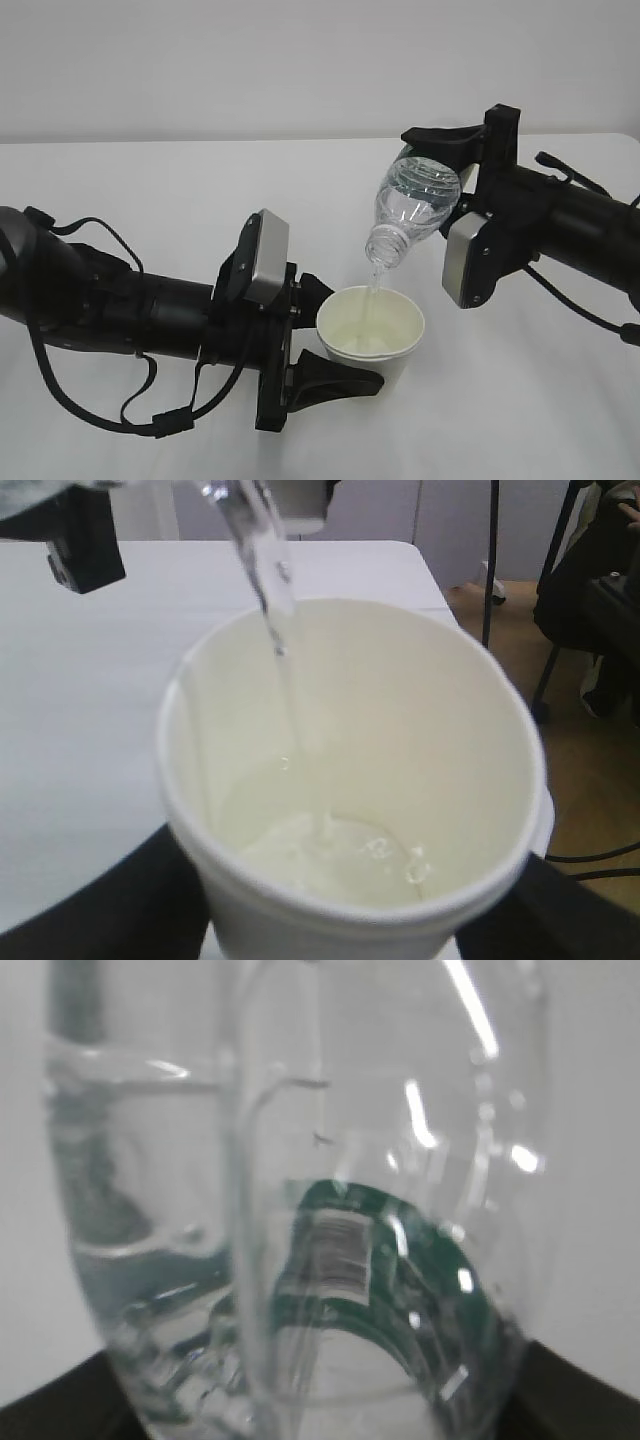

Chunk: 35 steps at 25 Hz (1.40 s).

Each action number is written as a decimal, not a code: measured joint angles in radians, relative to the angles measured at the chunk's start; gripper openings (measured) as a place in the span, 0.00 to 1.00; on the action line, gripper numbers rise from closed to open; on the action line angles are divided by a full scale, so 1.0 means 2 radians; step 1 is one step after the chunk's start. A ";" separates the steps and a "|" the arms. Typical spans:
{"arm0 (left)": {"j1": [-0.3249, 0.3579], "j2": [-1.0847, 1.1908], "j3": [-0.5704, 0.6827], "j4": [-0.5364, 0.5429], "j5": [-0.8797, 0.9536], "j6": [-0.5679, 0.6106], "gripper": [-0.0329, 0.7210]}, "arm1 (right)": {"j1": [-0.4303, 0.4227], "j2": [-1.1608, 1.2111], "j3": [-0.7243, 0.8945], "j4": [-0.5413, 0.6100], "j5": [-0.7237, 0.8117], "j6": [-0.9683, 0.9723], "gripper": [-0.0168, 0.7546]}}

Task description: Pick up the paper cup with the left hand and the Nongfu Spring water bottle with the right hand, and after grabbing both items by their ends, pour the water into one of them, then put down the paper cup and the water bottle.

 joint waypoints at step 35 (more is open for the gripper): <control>0.000 0.000 0.000 -0.002 -0.001 0.000 0.68 | 0.000 0.000 0.000 0.000 0.000 -0.011 0.62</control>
